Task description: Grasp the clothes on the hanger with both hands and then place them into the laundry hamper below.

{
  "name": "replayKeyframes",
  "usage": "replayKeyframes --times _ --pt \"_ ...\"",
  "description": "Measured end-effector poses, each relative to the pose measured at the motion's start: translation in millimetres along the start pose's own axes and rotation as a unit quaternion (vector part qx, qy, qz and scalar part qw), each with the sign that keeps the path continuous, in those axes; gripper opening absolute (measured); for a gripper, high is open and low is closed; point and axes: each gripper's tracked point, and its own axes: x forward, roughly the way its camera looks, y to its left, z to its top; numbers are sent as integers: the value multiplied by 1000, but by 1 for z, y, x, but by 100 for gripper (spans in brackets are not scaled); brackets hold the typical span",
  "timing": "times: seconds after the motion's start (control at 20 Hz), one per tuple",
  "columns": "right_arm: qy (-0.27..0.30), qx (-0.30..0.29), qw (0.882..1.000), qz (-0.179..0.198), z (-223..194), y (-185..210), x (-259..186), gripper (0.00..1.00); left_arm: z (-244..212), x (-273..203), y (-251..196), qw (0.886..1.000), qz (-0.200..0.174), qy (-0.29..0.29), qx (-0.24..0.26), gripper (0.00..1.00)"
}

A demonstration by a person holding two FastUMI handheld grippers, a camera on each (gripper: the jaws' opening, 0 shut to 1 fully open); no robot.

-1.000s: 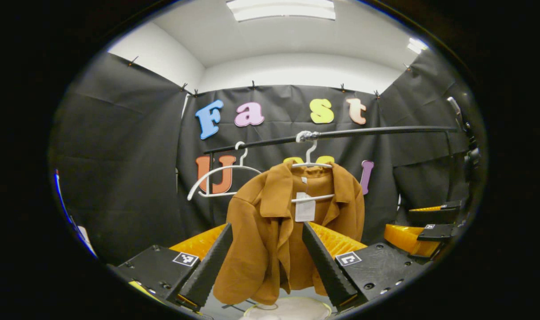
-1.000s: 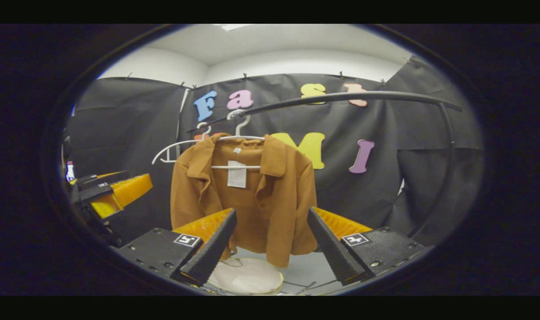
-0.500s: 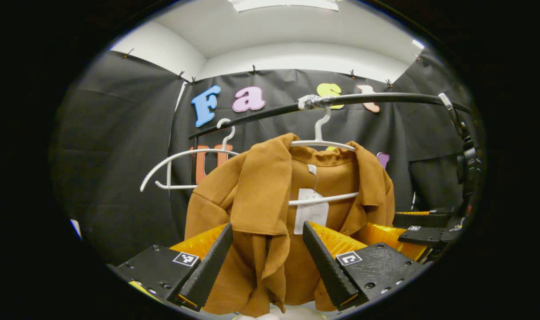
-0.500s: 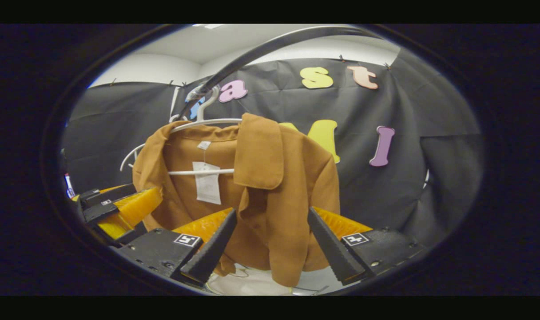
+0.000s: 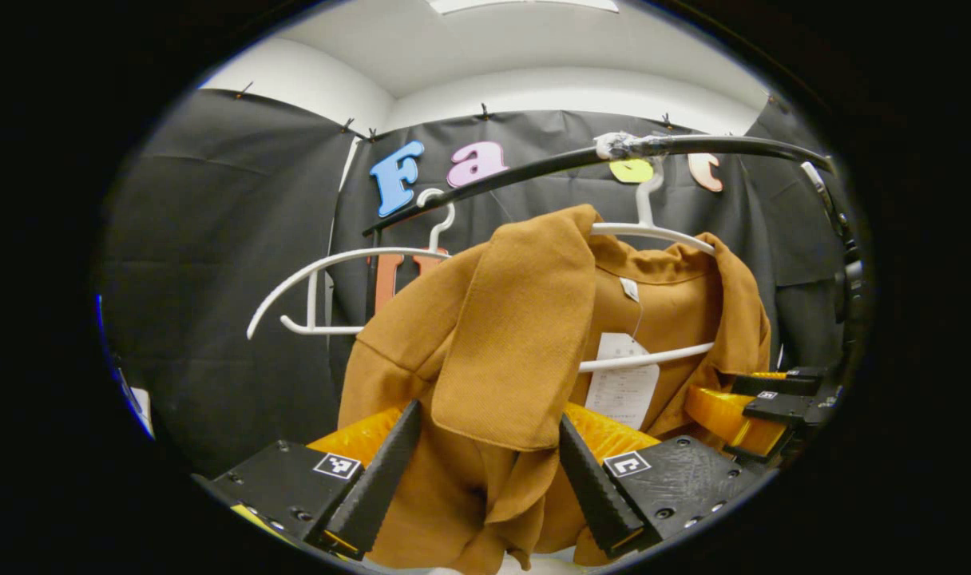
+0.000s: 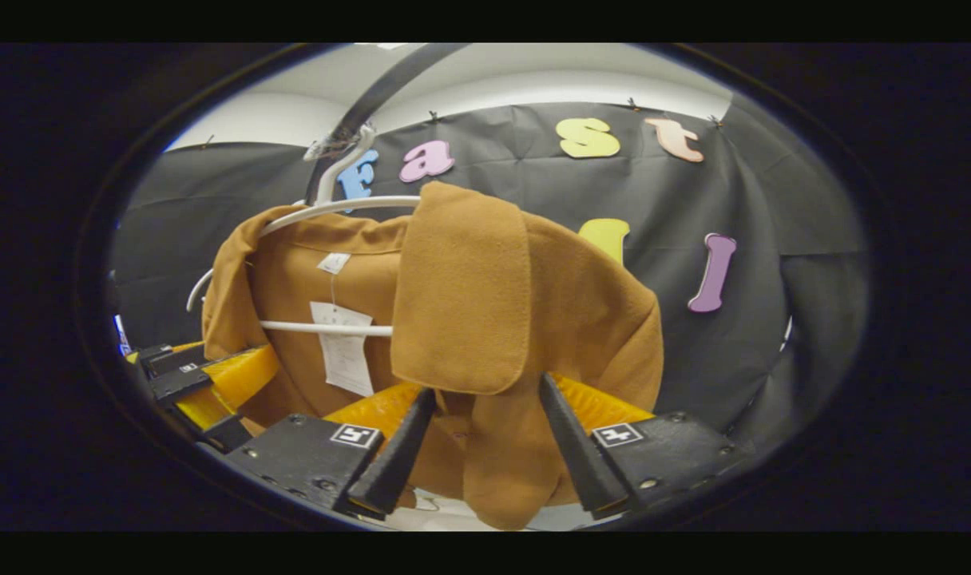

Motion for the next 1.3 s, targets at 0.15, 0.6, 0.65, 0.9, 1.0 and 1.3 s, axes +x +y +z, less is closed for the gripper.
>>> replayKeyframes --times 0.15,0.6,0.65,0.9,1.0,1.3 --pt "5 4 1000 20 -1 -6 5 49 -4 5 -1 1000 -3 1 10 75" --pt "44 75 983 163 -3 -15 5 6 -19 13 4 999 -28 33 16 18" --pt "44 86 978 183 -4 -15 3 5 -20 12 7 999 -28 38 17 18" --pt "49 132 950 278 -1 -11 -11 4 -16 9 10 998 -34 47 0 2" --pt "42 168 931 322 8 -7 -20 5 -13 3 14 999 -29 46 -2 2" --pt "7 276 866 418 47 -14 -50 3 24 -16 36 999 -16 19 -32 5"
